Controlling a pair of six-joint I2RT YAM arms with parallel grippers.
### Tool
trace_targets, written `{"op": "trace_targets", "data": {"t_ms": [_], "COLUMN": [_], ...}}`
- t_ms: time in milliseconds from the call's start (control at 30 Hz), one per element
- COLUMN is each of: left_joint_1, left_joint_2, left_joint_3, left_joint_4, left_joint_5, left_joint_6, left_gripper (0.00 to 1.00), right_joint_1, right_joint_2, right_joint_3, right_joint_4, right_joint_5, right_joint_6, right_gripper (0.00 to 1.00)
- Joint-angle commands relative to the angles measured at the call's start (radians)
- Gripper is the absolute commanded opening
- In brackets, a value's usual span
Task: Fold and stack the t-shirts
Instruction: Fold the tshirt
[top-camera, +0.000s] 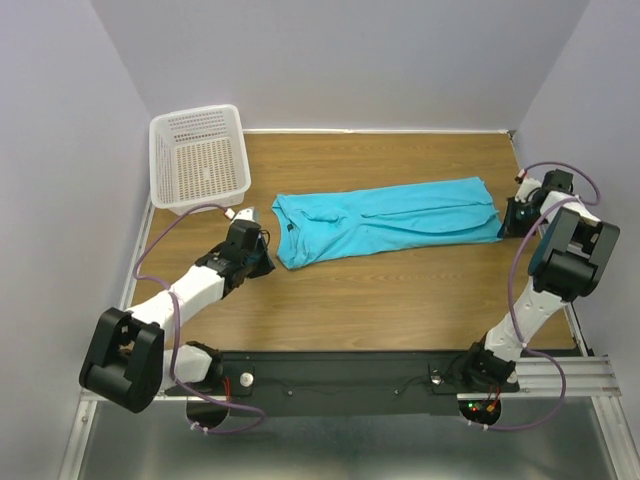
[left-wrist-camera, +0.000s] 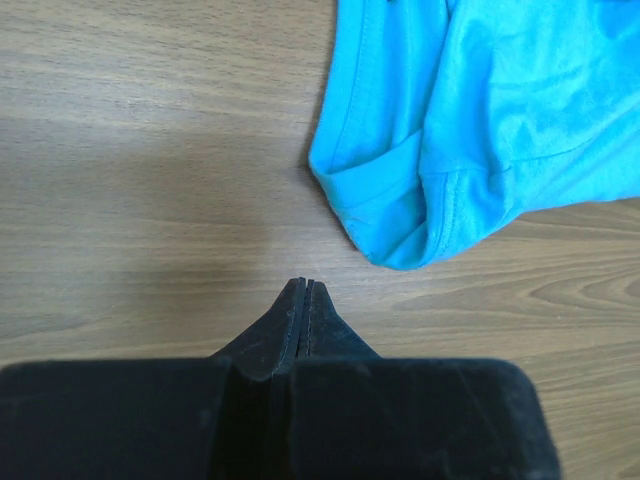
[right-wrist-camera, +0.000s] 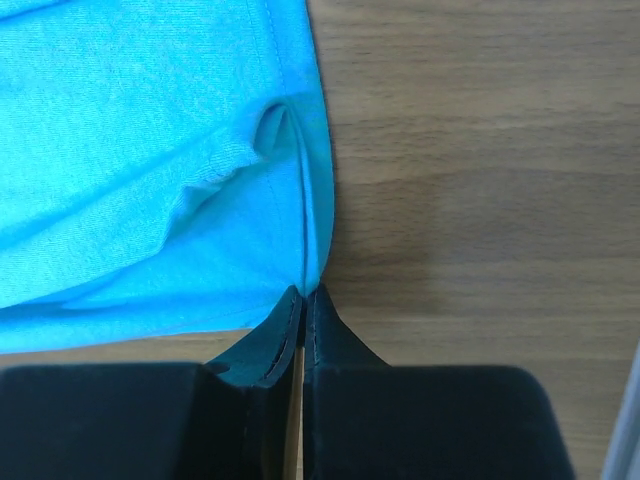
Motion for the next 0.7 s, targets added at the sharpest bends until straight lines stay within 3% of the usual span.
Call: {"op": "trace_targets", "data": {"t_ms": [0, 100, 167, 200, 267, 467, 667], "left_joint_1": [0.006, 0.006, 0.006, 0.006, 0.006, 0.006, 0.006], "left_joint_2": [-0.033, -0.046, -0.074, -0.085, -0.117, -0.118, -0.118], "left_joint_3": [-0.016, -0.021, -0.030, -0.039, -0.048, -0.045, -0.054], "left_joint_4": [-0.011, -0.005, 0.027, 0.070, 0.126, 0.167, 0.182], "left_joint_5": [0.011, 0.021, 0.090, 0.145, 0.201, 0.265, 0.276], "left_joint_6": [-0.025, -0.025, -0.007, 0.013, 0.036, 0.068, 0.064], "left_gripper": [0.00, 0.00, 0.00, 0.00, 0.00, 0.05, 0.04], "right_joint_1": [-0.008, -0.008, -0.008, -0.008, -0.008, -0.008, 0.016], "right_joint_2": [-0.058, -0.063, -0.077, -0.087, -0.118, -0.156, -0.110], "right_joint_3": [-0.016, -0.022, -0.024, -0.025, -0.015, 0.034, 0.068], "right_joint_4": [0.025, 0.025, 0.025, 0.025, 0.024, 0.021, -0.030], "right_joint_5": [0.020, 0.026, 0.021, 0.015, 0.011, -0.075, -0.140], "right_joint_6": [-0.031, -0.040, -0.049, -0.054, -0.058, -0.089, -0.198], "right_gripper": [0.01, 0.05, 0.20, 0.33, 0.40, 0.50, 0.52]}}
